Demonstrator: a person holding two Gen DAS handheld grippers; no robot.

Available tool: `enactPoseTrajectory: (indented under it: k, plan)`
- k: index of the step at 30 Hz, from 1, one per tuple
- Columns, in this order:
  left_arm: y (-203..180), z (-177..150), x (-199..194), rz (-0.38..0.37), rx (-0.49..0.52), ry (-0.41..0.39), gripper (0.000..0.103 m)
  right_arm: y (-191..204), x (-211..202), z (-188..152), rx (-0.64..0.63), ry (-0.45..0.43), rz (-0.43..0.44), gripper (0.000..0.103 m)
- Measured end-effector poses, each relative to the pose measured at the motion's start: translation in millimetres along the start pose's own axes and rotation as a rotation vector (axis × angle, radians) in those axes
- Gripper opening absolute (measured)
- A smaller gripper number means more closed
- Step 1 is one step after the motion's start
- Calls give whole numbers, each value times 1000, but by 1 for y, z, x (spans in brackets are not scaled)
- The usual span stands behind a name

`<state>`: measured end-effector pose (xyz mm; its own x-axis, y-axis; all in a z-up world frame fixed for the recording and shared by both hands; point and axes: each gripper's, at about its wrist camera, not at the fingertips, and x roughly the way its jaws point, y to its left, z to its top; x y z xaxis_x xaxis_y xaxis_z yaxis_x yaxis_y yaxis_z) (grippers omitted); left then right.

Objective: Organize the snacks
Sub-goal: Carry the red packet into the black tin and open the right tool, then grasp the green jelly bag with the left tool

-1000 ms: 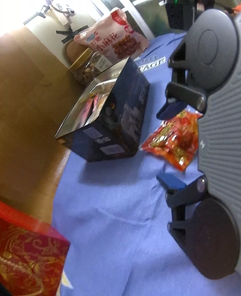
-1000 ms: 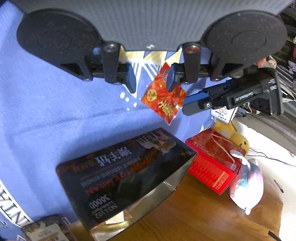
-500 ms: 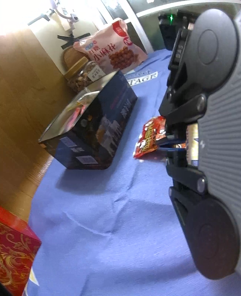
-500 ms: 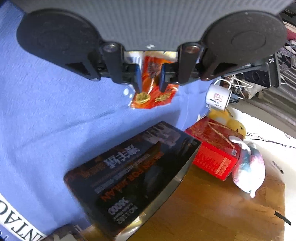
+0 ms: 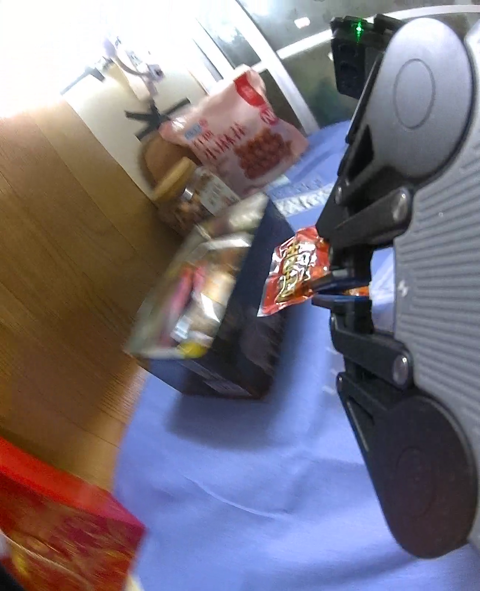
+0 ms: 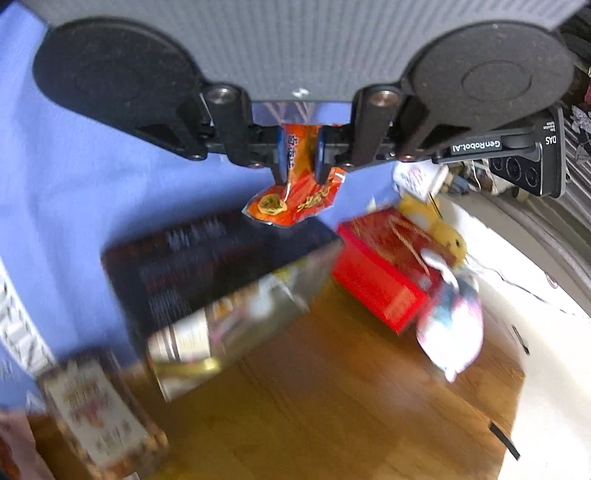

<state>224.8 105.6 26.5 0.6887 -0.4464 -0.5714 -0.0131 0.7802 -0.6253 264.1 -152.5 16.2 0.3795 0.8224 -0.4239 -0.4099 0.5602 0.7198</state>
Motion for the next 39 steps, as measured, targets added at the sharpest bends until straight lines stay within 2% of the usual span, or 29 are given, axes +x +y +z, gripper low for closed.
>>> enactPoseTrajectory:
  k: [5,11,13,15,17,22,25,27,29,31,32,35,36,38,39]
  plan:
    - [-25,44,8,19,70,-62,4,13,7,42,-55,-77,-11,18]
    - [-20,81,49,104,93,-67,4,14,47,74,-161,-95,-103,20]
    - [-16,83,62,150,100,-55,5,11,62,76,-196,-84,-139,22]
    - [-12,82,73,200,107,-46,7,10,77,74,-244,-71,-194,32]
    - [-11,80,74,201,107,-47,7,12,83,72,-291,-85,-247,34]
    - [-14,72,41,189,109,-99,7,18,50,66,-257,-147,-199,34]
    - [-21,55,8,153,136,-124,12,19,13,50,-226,-162,-143,34]
    - [-24,32,-15,126,149,-127,17,15,-14,29,-175,-150,-97,34]
    - [-20,3,-36,102,147,-118,17,14,-33,1,-154,-94,-31,36]
    - [-12,-30,-52,77,131,-88,20,13,-42,-33,-169,-2,14,43]
    - [-7,-47,-58,70,119,-69,24,13,-44,-49,-181,41,26,48]
    - [8,-93,-74,72,72,-28,27,17,-42,-94,-241,150,17,48]
    - [12,-104,-80,67,58,-20,31,16,-39,-105,-255,175,1,48]
    - [17,-127,-89,59,14,-17,40,17,-33,-116,-289,196,-31,47]
    - [21,-136,-94,55,-5,-13,42,19,-30,-118,-311,195,-43,46]
